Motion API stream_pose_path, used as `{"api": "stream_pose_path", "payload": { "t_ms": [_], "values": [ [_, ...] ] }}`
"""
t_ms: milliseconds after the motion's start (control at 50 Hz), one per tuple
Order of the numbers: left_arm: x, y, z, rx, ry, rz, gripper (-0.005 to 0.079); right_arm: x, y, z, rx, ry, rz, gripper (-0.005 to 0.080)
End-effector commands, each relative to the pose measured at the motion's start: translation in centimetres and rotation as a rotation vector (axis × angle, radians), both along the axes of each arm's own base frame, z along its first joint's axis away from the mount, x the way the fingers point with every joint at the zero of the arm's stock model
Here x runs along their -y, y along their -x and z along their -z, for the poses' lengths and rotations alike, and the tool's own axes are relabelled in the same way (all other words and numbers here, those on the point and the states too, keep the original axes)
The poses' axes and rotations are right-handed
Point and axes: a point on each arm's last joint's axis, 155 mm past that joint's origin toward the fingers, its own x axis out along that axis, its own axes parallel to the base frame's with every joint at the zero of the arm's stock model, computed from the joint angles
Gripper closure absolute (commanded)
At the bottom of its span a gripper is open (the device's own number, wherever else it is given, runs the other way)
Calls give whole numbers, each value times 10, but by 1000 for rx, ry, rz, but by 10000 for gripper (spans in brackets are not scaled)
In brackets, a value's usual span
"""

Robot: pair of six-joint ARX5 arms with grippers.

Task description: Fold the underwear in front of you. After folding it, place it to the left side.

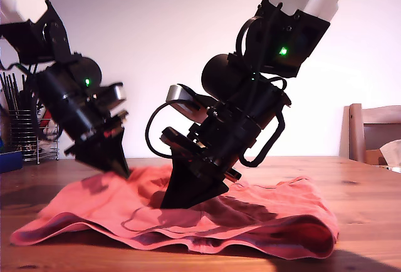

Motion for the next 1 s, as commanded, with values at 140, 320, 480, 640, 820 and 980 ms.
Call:
{"api": "stream_pose_path", "payload": {
  "t_ms": [140, 320, 480, 640, 820, 980],
  "values": [
    [-11, -19, 3, 39, -20, -36, 762, 8, 9, 21, -51, 40, -2, 763],
    [-23, -19, 9, 21, -63, -62, 712, 9, 11, 22, -60, 47, -4, 763],
    [-40, -27, 13, 45, -126, -106, 504, 10, 12, 23, -59, 49, -8, 763],
    [-47, -47, 9, 138, -159, -116, 504, 11, 13, 23, -64, 54, -11, 763],
    [-38, -32, 15, 47, -105, -125, 504, 13, 16, 25, -75, 64, -16, 763],
    [-18, 8, 16, -127, 4, -60, 504, 13, 18, 25, -74, 67, -24, 763]
  ]
}}
